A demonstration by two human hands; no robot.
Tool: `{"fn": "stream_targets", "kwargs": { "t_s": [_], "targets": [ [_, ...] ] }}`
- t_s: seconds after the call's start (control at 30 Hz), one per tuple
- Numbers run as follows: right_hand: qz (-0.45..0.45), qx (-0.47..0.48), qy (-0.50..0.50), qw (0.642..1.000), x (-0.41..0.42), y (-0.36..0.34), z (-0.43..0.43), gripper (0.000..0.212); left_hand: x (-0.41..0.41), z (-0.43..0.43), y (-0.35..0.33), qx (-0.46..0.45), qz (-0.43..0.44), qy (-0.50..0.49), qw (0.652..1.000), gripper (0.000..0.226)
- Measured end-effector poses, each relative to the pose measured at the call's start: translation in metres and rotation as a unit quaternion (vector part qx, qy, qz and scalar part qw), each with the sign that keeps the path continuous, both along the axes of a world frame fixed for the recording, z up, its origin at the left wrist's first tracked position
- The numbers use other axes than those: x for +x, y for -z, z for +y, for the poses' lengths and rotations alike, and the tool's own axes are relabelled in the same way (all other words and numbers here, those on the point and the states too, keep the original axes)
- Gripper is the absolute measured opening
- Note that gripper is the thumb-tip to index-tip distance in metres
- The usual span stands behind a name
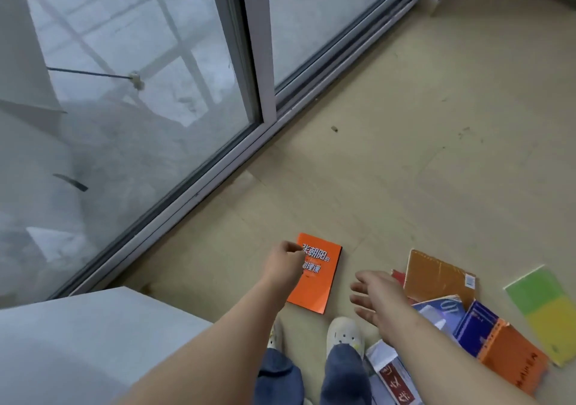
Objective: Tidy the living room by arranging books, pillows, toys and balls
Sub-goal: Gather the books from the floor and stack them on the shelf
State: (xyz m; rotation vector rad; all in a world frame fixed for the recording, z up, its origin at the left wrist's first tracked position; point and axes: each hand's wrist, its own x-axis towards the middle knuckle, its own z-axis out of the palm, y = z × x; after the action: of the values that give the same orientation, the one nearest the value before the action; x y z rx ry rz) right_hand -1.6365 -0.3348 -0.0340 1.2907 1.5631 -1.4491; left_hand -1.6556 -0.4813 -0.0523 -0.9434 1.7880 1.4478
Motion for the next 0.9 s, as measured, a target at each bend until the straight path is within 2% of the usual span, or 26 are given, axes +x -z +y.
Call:
{"fn": "stream_targets", "kwargs": {
  "t_s": [0.17, 0.3, 0.37, 0.43, 0.53, 0.6, 0.7, 0.83, 0.9],
  "targets": [
    [-0.028, -0.002, -0.024, 0.999, 0.009, 0.117, 0.017, 0.019, 0.010, 0.017, 0.128, -0.036, -0.035, 0.011, 0.999, 0.010],
    [-0.037, 0.012, -0.027, 0.999, 0.023, 0.217, 0.041, 0.014, 0.028, 0.035, 0.238, -0.079, -0.044, 0.082, 0.993, 0.014],
    [-0.018, 0.040, -0.039, 0.998, 0.025, 0.263, 0.055, 0.012, 0.029, 0.040, 0.284, -0.110, -0.024, 0.118, 0.987, 0.025],
    [-0.003, 0.032, -0.059, 0.998, 0.018, 0.311, 0.048, 0.027, 0.029, 0.022, 0.326, -0.182, -0.014, 0.151, 0.972, 0.040],
    [0.021, 0.052, -0.091, 0.994, 0.006, 0.355, 0.040, 0.035, 0.026, 0.005, 0.369, -0.256, -0.067, 0.193, 0.945, 0.054],
    [0.024, 0.047, -0.093, 0.994, 0.005, 0.377, 0.033, 0.032, 0.027, 0.000, 0.385, -0.227, -0.117, 0.155, 0.954, 0.057],
    [0.021, 0.014, -0.069, 0.997, 0.015, 0.403, 0.032, 0.040, 0.035, 0.008, 0.396, -0.097, -0.150, 0.095, 0.979, 0.059],
    [-0.022, -0.040, -0.071, 0.996, 0.045, 0.418, 0.037, 0.040, 0.054, 0.022, 0.398, -0.028, -0.144, 0.087, 0.985, 0.057],
    [-0.029, -0.030, -0.068, 0.997, 0.057, 0.421, 0.053, 0.047, 0.061, 0.038, 0.395, 0.002, -0.155, 0.116, 0.981, 0.053]
  ]
}}
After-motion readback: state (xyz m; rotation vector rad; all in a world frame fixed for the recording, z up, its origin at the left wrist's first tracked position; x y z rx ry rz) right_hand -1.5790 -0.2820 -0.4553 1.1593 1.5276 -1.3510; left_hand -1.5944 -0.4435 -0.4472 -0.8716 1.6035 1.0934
